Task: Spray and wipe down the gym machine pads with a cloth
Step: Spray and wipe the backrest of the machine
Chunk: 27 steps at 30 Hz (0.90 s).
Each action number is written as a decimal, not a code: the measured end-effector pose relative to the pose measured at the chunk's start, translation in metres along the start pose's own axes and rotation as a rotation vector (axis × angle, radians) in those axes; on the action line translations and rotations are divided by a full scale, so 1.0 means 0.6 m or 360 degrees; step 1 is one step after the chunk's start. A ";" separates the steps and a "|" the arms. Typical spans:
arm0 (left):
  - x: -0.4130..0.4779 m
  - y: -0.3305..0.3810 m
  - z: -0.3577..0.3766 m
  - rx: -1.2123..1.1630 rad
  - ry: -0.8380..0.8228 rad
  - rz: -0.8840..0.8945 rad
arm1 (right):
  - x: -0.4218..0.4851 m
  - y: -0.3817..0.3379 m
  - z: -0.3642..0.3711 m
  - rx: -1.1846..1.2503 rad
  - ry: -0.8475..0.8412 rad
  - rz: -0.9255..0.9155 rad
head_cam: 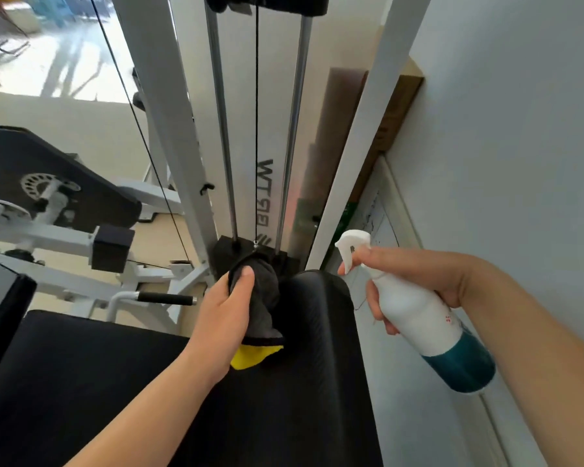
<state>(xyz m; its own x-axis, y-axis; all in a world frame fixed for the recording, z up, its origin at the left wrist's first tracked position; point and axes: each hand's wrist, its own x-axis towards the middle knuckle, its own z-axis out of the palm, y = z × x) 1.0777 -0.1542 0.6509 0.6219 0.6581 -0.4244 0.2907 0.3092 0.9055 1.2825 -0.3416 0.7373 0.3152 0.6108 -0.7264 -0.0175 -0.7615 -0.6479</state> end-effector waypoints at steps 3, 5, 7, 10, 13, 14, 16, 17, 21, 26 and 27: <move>0.029 0.005 -0.001 0.0041 -0.0009 -0.0031 | 0.023 -0.003 -0.015 -0.0082 -0.0084 0.0089; 0.052 0.008 0.000 0.0098 -0.0072 -0.0026 | 0.033 0.006 -0.029 -0.0090 -0.0143 0.0171; 0.064 0.018 0.005 0.0149 -0.0145 0.0014 | 0.034 0.015 -0.038 -0.0020 -0.0230 0.0233; 0.082 0.032 0.015 0.0215 -0.0244 0.0055 | 0.031 0.022 -0.047 -0.0030 -0.0303 0.0305; 0.090 0.035 0.023 0.0216 -0.0296 0.0075 | 0.032 0.018 -0.048 -0.0105 -0.0322 0.0366; 0.091 0.033 0.026 0.0187 -0.0297 0.0065 | 0.035 0.018 -0.048 -0.0111 -0.0313 0.0371; 0.092 0.030 0.032 0.0122 -0.0295 0.0059 | 0.043 0.023 -0.050 -0.0119 -0.0330 0.0394; 0.091 0.031 0.035 0.0101 -0.0293 0.0065 | 0.048 0.024 -0.049 -0.0113 -0.0347 0.0404; 0.092 0.030 0.035 0.0030 -0.0297 0.0072 | 0.057 0.021 -0.043 -0.0032 -0.0350 0.0354; 0.095 0.031 0.034 0.0020 -0.0308 0.0104 | 0.057 0.025 -0.042 -0.0057 -0.0361 0.0368; 0.095 0.031 0.034 0.0022 -0.0315 0.0107 | 0.059 0.026 -0.042 -0.0069 -0.0362 0.0379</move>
<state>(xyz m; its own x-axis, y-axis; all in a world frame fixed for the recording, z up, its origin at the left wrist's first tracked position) 1.1333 -0.1247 0.6438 0.7705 0.5287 -0.3560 0.2532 0.2587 0.9322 1.3172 -0.3374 0.7076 0.0871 0.4435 -0.8920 -0.0232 -0.8943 -0.4469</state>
